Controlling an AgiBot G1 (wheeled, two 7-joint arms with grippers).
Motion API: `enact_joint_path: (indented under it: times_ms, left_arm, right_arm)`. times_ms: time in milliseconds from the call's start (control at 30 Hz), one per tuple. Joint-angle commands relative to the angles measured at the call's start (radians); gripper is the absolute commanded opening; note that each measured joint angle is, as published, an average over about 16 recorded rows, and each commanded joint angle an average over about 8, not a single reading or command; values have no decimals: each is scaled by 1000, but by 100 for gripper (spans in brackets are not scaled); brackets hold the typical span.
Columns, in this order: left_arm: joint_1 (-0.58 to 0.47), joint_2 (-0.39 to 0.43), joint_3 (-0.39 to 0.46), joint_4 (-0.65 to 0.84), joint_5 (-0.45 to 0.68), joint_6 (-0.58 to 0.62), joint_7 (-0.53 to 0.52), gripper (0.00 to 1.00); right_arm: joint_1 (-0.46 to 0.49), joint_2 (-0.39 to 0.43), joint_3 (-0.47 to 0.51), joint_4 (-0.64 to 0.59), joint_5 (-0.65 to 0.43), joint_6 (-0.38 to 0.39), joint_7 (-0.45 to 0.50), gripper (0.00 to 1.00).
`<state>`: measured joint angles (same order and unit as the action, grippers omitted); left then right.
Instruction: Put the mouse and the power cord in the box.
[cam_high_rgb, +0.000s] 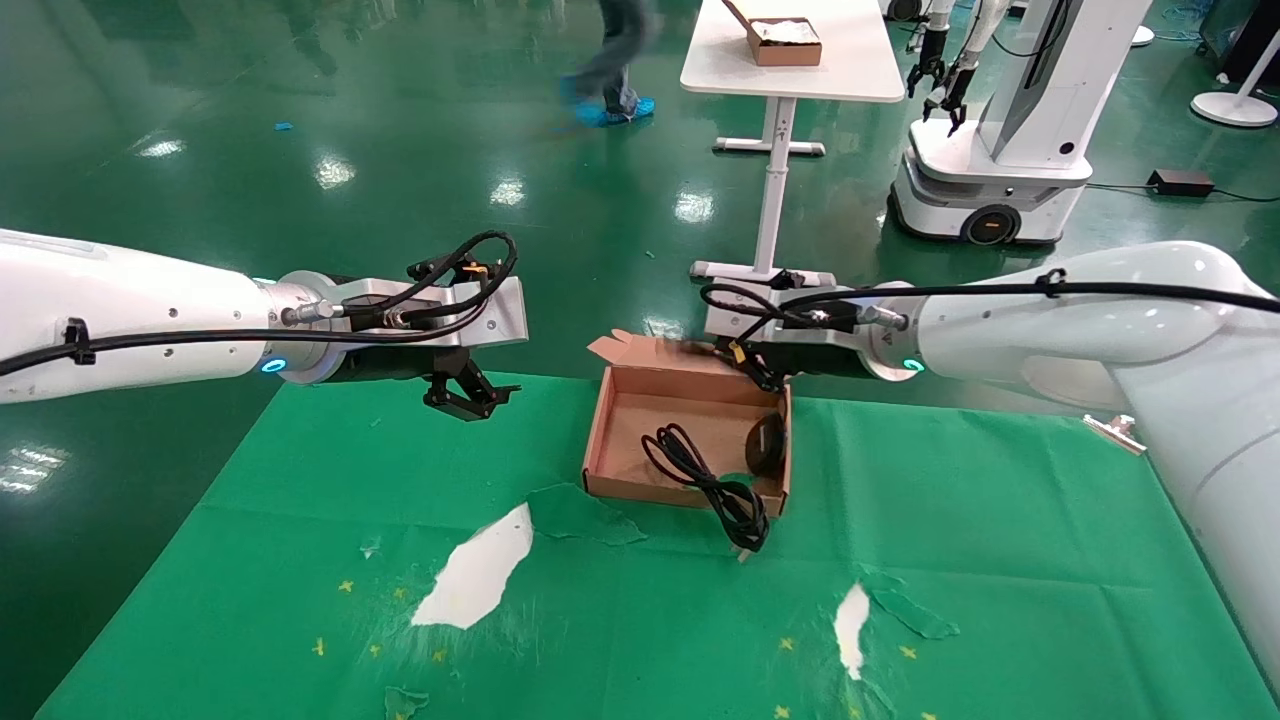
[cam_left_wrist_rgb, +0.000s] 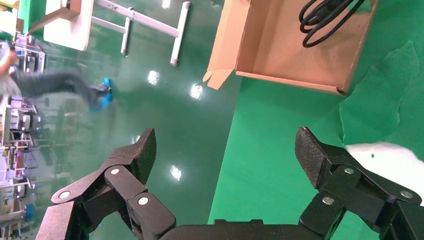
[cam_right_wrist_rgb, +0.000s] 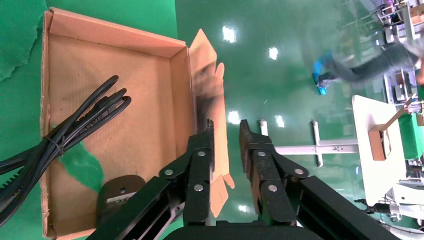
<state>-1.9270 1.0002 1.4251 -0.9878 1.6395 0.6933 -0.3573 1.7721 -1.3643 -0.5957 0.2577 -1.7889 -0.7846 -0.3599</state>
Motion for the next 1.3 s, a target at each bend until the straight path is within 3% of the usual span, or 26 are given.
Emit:
enact_joint_path:
  times_ms: [33,500,867,1300]
  left_arm:
    - [0,0,0,1,0,0,0,100]
    - [0,1,-1,2,-1,0,2,100]
    - [6,-2,-9,0,-8,6,3,100]
    - [166,-74,-223,-56,-178,155,34,100]
  right_arm:
    - [1,1,1,1,0,-2,-1,100]
    - [-4,11,6,16,11,-16,5,100]
    - [-115,130,56,178,179,-127,91,100]
    - [-267,293,124,400,408,-280,210,100]
